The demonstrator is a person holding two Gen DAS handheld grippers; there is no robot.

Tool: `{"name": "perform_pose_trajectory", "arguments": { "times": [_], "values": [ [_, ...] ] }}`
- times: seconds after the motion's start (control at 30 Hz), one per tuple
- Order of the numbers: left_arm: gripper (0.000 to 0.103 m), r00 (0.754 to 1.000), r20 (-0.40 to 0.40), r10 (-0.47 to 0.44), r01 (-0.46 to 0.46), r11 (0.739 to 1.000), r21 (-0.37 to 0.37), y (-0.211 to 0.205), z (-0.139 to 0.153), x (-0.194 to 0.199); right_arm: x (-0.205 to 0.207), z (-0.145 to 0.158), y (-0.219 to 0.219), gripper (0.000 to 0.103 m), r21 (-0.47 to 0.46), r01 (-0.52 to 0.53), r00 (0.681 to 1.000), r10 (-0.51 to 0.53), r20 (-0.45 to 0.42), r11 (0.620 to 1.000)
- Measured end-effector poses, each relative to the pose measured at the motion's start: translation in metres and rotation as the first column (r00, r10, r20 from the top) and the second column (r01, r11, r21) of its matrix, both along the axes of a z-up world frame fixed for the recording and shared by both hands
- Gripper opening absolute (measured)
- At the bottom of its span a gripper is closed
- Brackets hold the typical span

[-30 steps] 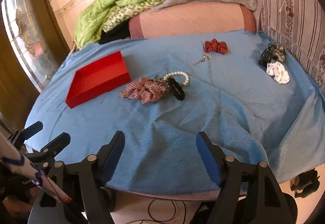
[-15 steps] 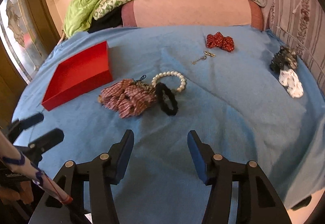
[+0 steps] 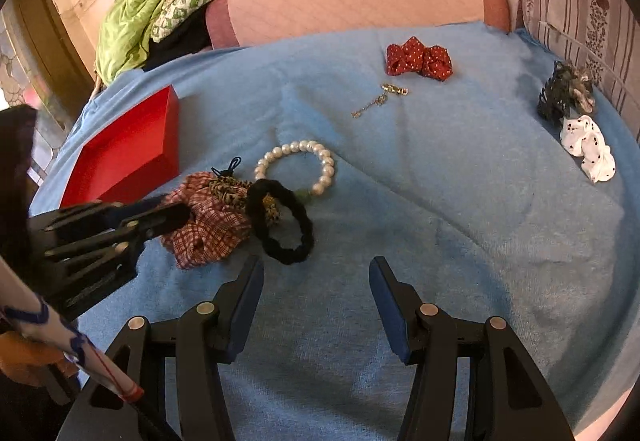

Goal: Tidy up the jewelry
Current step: 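Grasp the red plaid scrunchie with the left tool while the right tool grasps the black hair tie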

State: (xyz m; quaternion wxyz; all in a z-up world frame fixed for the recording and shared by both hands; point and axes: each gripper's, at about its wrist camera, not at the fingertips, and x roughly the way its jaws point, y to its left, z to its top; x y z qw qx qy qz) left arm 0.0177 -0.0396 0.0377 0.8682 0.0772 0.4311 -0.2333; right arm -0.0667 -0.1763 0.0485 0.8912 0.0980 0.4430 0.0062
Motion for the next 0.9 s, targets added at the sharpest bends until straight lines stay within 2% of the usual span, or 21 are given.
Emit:
{"name": "perform_pose_trajectory", "arguments": {
  "times": [0.17,0.27,0.3,0.33,0.37,0.4,0.57,0.73,0.9],
  "values": [
    [0.007,0.999,0.031,-0.005,0.008,0.994,-0.106,0.019,0.014,0.0,0.002,0.003,0.013,0.059,-0.018,-0.05,0.998,0.05,0.037,0.999],
    [0.007,0.999,0.047,-0.001,0.008,0.99,-0.141,0.03,0.021,0.001,0.008,0.002,0.026,0.059,-0.044,-0.088,0.995,0.089,0.044,0.995],
    [0.007,0.999,0.048,-0.001,0.008,0.988,-0.155,0.034,0.023,0.002,0.012,0.0,0.031,0.055,-0.054,-0.103,0.994,0.105,0.041,0.993],
    [0.007,0.999,0.051,0.001,0.008,0.985,-0.173,0.037,0.025,0.003,0.014,-0.001,0.034,0.046,-0.058,-0.115,0.992,0.117,0.038,0.992],
    [0.007,0.999,0.052,0.001,0.009,0.983,-0.186,0.04,0.027,0.004,0.018,-0.004,0.038,0.021,-0.068,-0.127,0.991,0.129,0.028,0.99],
    [0.007,0.998,0.057,0.001,0.01,0.98,-0.198,0.043,0.03,0.004,0.02,-0.007,0.041,0.01,-0.09,-0.127,0.992,0.128,0.013,0.988],
    [0.007,0.995,0.1,0.015,0.01,0.969,-0.247,0.062,0.049,0.006,0.017,0.0,0.031,0.008,-0.089,-0.063,0.996,0.069,0.06,0.994],
    [0.007,0.99,0.123,0.065,-0.027,0.955,-0.294,0.084,0.064,0.011,0.009,0.01,0.015,0.008,-0.031,-0.006,0.993,0.009,0.116,1.0],
    [0.007,0.983,0.119,0.138,-0.095,0.945,-0.312,0.109,0.07,0.021,0.008,0.02,0.022,0.008,-0.013,-0.027,0.99,0.029,0.139,1.0]
  ]
}}
